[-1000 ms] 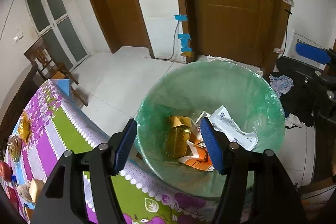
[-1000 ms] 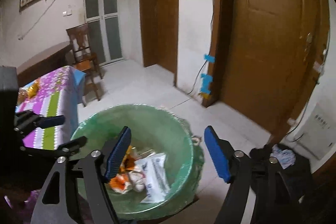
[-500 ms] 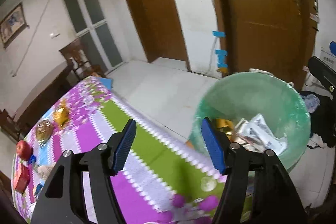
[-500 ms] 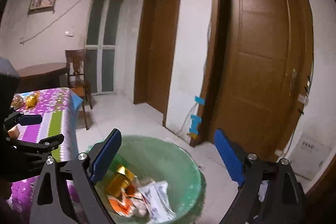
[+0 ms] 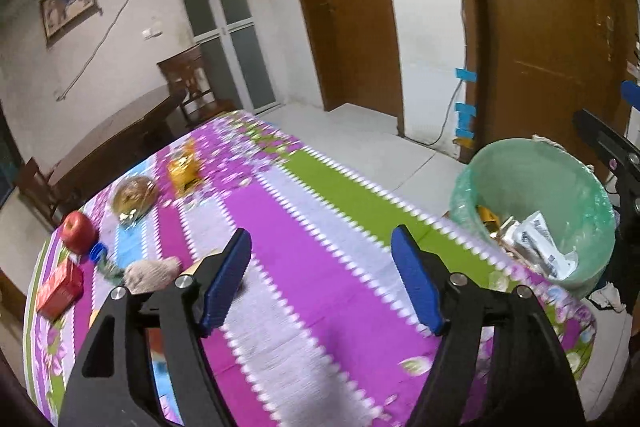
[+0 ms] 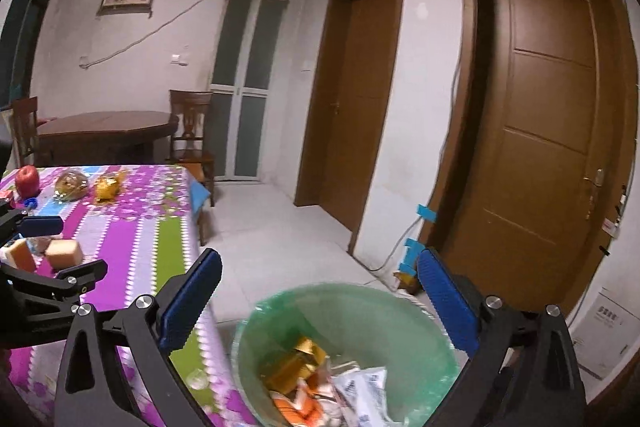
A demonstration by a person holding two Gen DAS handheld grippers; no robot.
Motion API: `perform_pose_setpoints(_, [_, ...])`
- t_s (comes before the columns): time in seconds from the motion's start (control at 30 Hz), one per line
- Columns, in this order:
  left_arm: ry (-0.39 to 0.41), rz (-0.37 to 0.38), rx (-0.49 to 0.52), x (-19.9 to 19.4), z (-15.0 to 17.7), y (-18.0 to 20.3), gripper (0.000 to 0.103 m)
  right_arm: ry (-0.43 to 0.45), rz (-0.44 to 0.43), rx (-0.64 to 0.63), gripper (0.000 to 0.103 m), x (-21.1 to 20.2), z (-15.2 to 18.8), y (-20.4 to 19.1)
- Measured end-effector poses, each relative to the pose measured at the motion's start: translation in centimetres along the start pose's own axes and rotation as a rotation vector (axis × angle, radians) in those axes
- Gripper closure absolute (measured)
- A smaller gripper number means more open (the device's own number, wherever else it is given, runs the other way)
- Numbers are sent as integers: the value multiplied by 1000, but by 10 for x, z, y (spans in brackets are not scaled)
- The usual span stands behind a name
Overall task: Collect trash
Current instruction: 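Move both tools back toward the table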
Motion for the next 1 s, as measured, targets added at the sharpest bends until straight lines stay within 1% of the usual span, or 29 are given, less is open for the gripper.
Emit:
perform_pose_setpoints(0.07, [-12,-12,-15,-1,7,-12,31,-5,-20,-8,5,2,-4,-11])
perform_pose_setpoints(0.23, [-27,-36,-51,-6,21,-34,30,-10,-61,-43,5,2,-9,-37])
perform_pose_setpoints(0.43, [-30,-59,-112,-22,40,-72,28,-25,-145,-85,5,3,-15,-74])
perform_pose_setpoints(0.63, [-35,-102,-175,-45,64,-127,27,-44,-240,-133,5,3,-17,-111])
perform_pose_setpoints(0.73, [-50,-120,-227,-55,80,-161,27,-65,-308,-151,5,2,-16,-128])
perform_pose_setpoints(0.8, [-66,-134,-279,-63,95,-191,27,-82,-357,-160,5,3,-15,-140])
perform_pose_setpoints(0.83, [-70,-139,-292,-65,99,-198,27,-89,-377,-162,5,4,-14,-146])
perform_pose_setpoints(0.9, [-85,-172,-320,-72,114,-220,27,-112,-430,-167,5,5,-13,-159])
perform_pose_setpoints(0.97, [-97,-209,-327,-76,126,-234,27,-144,-501,-169,5,6,-12,-175])
perform_pose_setpoints(1.0, [-103,-227,-333,-79,132,-241,27,-170,-553,-165,5,7,-12,-184])
Point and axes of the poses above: each gripper's, at about its wrist camera, not at the fingertips, and x roughly the way its jaws point, y to its right, z to its underside, the point moved 1 cm from there along x, roughly the way its jaws point
